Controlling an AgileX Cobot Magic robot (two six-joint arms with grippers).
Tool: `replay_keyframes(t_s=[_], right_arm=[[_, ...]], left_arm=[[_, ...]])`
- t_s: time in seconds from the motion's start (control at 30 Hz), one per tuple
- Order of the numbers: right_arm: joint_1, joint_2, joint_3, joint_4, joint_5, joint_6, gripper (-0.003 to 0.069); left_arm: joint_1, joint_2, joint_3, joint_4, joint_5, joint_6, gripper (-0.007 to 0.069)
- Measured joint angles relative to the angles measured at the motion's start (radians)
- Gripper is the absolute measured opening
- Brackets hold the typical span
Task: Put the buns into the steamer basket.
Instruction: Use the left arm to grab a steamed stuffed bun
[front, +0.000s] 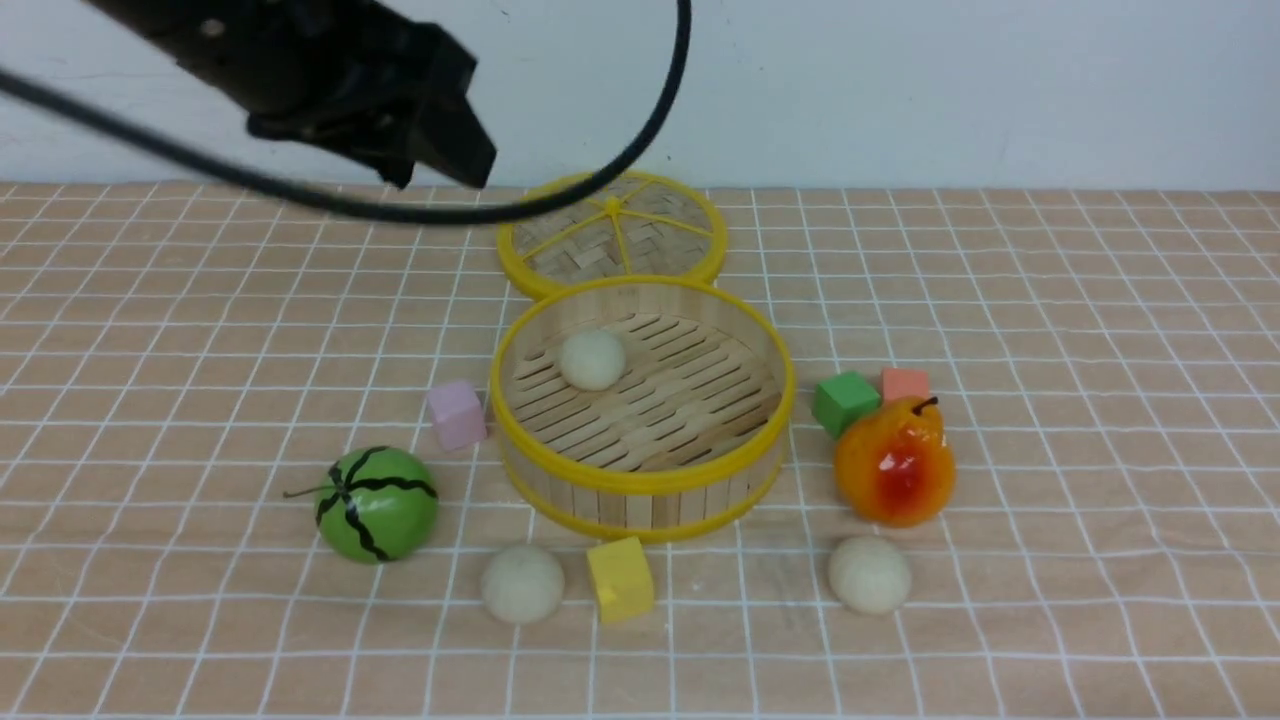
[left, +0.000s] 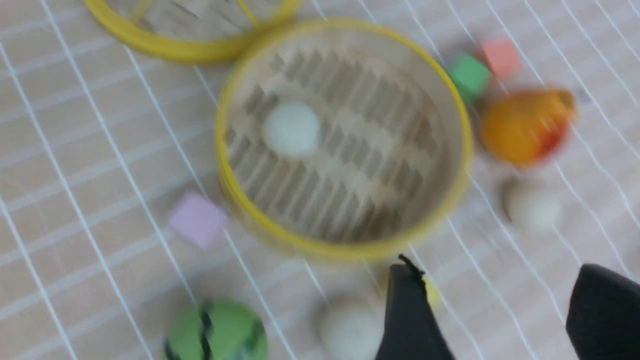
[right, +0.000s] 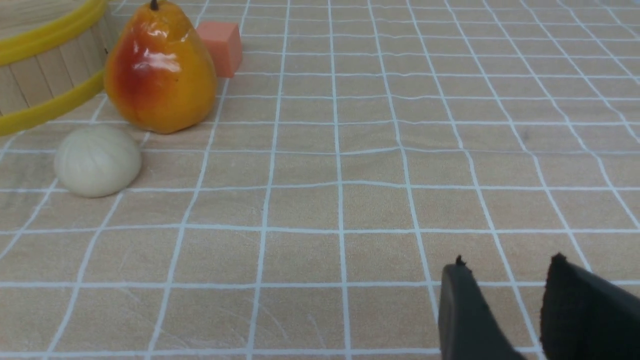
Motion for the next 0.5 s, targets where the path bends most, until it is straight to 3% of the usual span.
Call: replay_keyframes(t_s=[0.27,0.5], right_arm=[[0.000,0.000,0.000,-0.004,0.001,0.000,0.0241],[0.000,0.000,0.000,-0.004,0.001,0.000,0.0241]], left_arm=[[-0.018,-0.036,0.338,-0.075,-0.099,0.053,0.0378],[-0.188,0.026,0.467,0.027,-0.183,0.001,0.0332]])
